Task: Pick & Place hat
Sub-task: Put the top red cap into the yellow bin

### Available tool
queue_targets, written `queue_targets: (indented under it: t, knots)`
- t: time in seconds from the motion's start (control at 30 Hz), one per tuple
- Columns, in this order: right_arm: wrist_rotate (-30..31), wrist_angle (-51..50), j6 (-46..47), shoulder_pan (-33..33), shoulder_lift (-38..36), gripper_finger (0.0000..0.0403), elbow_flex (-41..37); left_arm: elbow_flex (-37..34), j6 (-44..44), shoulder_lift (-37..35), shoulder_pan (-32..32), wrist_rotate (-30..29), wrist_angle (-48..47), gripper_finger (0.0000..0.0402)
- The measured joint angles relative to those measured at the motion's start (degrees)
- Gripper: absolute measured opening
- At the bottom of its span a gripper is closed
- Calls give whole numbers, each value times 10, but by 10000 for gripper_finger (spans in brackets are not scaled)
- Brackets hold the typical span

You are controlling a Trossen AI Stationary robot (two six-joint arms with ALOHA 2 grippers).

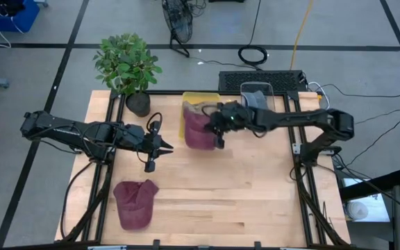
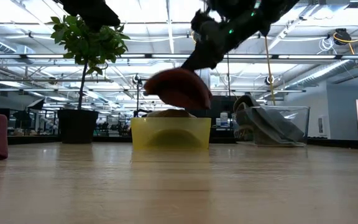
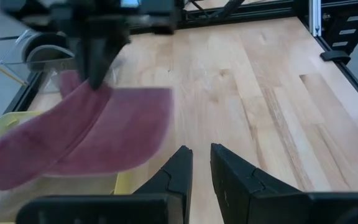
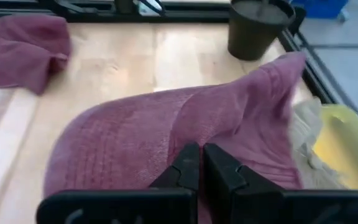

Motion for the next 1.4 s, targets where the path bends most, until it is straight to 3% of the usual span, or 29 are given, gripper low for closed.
queue_targets:
  t: [0.27,0.47,0.7,0.83,1.03,1.4]
  knots:
    - [-27,25,-41,-70,51,3,13,0,3,0,0,-3,0,65]
    - [-89,79,-55,-86,95,3,13,0,8,0,3,-3,1,65]
    - [-79,82,-76,-90,138,4,13,0,8,0,8,-3,0,65]
    - [-37,113,-107,-89,148,4,13,0,7,0,8,-3,0,65]
    - [-33,175,-115,-91,148,4,13,0,10,0,8,-3,0,65]
    - [-34,108,-208,-94,148,4,12,0,10,0,8,-3,0,65]
